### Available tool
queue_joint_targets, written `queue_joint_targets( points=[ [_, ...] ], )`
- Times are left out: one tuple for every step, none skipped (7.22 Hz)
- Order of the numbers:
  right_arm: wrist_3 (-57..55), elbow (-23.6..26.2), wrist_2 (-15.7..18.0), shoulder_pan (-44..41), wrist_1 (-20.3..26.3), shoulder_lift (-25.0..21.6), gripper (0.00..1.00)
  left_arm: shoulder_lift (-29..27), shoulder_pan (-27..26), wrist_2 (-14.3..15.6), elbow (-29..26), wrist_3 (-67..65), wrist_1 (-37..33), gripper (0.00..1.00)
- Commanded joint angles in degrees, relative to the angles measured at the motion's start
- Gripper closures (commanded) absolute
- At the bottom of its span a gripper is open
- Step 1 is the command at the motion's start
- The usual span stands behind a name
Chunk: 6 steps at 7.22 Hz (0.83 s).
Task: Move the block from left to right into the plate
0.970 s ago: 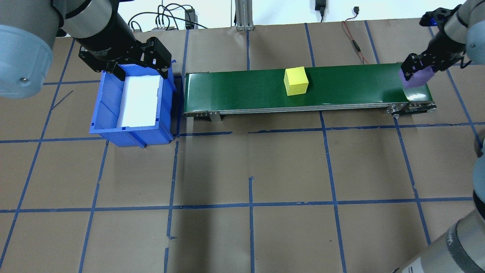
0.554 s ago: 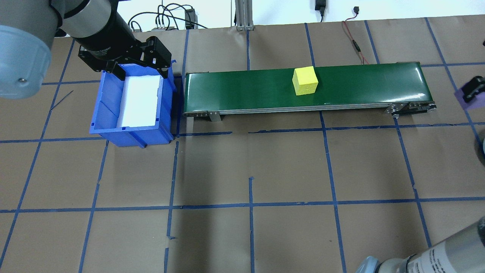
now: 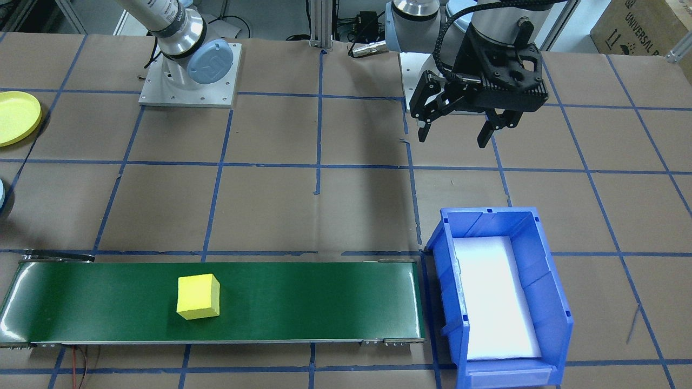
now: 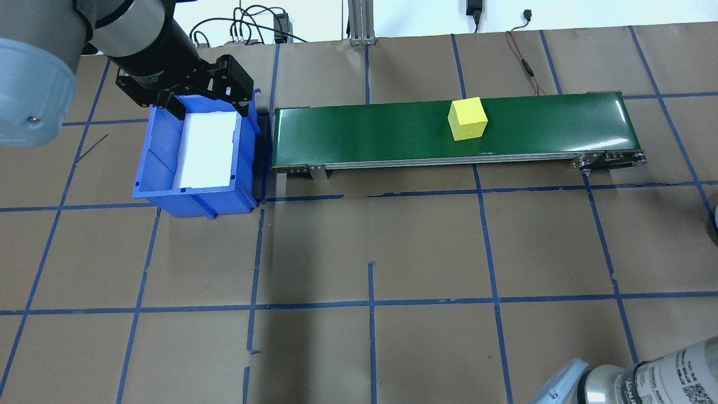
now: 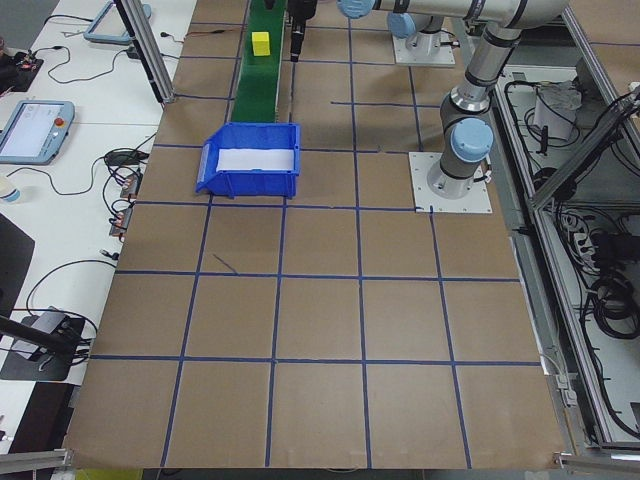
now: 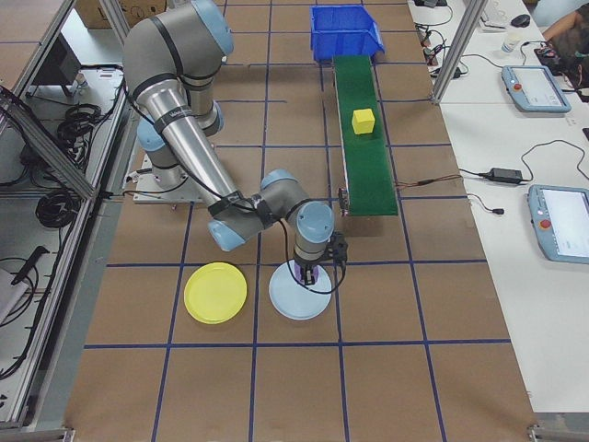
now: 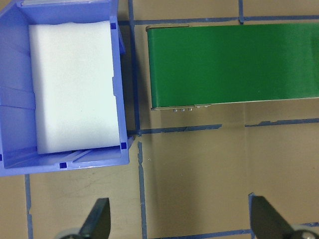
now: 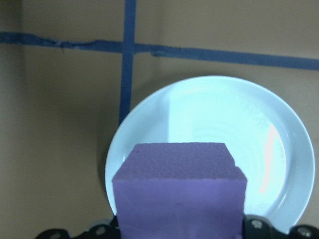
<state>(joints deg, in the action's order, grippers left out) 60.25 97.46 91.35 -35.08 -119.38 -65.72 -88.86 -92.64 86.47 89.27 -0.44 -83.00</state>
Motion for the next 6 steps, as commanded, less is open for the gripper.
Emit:
queue_joint_targets(
  points=[
    [1.10, 0.71, -0.20, 1.42, -1.47, 1.29, 0.01, 0.09, 0.00, 0.01, 0.03, 0.00, 0.03, 0.00],
    [1.01, 0.10, 0.40, 1.42, -1.38, 1.29, 0.00, 0.26, 0.09, 0.01, 0.12, 0.00, -0.05, 0.00],
    [1.01, -0.25, -0.11, 1.42, -1.20, 1.21, 0.00, 0.26, 0.00, 0.01, 0.12, 0.00, -0.14, 0.00],
    [-0.21, -0.78, -0.12, 1.51, -0.59, 0.42, 0.00, 0.26, 0.00, 0.01, 0.12, 0.00, -0.05, 0.00],
    [-4.31, -1.57, -0.29, 0.20, 1.67, -2.02, 0.00, 0.26, 0.09, 0.10, 0.21, 0.00, -0.14, 0.00],
    [-10.53, -2.27, -1.42, -5.55, 5.79, -5.44, 0.00, 0.26, 0.09, 0.10, 0.38, 0.00, -0.14, 0.00]
  ],
)
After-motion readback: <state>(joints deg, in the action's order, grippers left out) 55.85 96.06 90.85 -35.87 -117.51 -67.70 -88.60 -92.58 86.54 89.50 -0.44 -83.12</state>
